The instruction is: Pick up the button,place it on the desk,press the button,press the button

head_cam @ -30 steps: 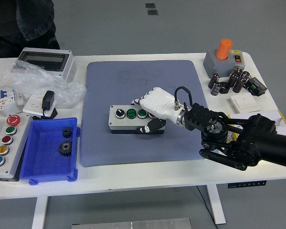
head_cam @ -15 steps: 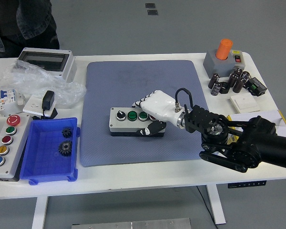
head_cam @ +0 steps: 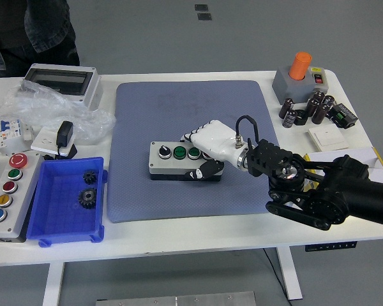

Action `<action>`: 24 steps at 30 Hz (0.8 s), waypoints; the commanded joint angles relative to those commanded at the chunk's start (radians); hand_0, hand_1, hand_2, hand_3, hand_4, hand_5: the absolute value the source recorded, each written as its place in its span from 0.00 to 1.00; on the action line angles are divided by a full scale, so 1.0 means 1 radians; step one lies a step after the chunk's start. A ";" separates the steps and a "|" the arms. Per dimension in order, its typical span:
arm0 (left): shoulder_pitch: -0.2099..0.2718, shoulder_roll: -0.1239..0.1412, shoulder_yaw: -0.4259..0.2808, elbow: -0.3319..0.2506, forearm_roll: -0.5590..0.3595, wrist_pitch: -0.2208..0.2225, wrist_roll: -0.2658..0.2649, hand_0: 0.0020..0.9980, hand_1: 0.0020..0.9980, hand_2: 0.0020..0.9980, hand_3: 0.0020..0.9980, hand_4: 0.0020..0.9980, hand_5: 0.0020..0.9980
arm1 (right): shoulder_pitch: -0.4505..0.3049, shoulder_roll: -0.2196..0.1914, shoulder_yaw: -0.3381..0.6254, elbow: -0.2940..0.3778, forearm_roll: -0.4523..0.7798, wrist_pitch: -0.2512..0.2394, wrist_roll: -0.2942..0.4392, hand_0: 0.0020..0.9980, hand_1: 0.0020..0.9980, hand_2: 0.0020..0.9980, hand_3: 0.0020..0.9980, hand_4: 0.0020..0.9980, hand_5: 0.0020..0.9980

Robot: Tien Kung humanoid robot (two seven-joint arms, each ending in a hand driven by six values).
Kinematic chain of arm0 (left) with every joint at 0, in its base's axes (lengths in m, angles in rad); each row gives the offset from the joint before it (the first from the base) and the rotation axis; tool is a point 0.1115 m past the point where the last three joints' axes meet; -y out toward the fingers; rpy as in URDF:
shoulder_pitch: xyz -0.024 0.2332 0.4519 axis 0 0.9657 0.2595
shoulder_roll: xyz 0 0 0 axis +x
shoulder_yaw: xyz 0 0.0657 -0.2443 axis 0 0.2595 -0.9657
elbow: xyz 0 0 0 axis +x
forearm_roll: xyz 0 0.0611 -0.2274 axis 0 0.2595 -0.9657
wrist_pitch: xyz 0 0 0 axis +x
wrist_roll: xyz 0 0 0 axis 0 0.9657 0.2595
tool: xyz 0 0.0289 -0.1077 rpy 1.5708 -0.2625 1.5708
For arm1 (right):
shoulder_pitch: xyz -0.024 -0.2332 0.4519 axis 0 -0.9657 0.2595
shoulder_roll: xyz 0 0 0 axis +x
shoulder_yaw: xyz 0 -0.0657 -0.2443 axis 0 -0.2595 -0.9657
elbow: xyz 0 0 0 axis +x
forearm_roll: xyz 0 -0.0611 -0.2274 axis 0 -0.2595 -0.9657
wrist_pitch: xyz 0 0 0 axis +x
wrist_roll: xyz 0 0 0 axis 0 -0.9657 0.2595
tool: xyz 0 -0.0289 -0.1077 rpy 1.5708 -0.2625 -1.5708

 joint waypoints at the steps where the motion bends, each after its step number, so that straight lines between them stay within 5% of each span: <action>1: 0.000 0.000 0.000 0.000 0.000 -0.001 0.000 0.59 0.63 0.59 0.61 0.59 0.34 | 0.000 0.000 0.000 0.000 0.000 0.002 -0.001 0.59 0.67 0.75 0.80 0.95 0.36; 2: 0.000 0.000 0.000 0.000 0.000 -0.001 -0.001 0.59 0.63 0.59 0.61 0.59 0.33 | 0.000 0.000 0.000 0.000 0.001 0.004 -0.001 0.60 0.67 0.78 0.91 1.00 0.44; 20: -0.002 0.000 0.008 0.000 -0.006 -0.008 -0.009 0.59 0.63 0.59 0.61 0.58 0.32 | 0.000 0.000 0.012 0.001 0.001 0.023 -0.008 0.61 0.67 0.78 0.95 1.00 0.56; 21: -0.002 -0.001 0.009 0.001 -0.007 -0.008 -0.010 0.59 0.63 0.59 0.61 0.57 0.31 | 0.000 -0.002 0.014 0.002 0.000 0.022 -0.009 0.61 0.68 0.88 1.00 1.00 0.59; 24: -0.001 -0.001 0.012 0.001 -0.010 -0.009 -0.011 0.59 0.63 0.59 0.61 0.57 0.31 | -0.004 -0.012 0.030 0.016 0.001 0.023 -0.009 0.61 0.68 0.88 1.00 1.00 0.59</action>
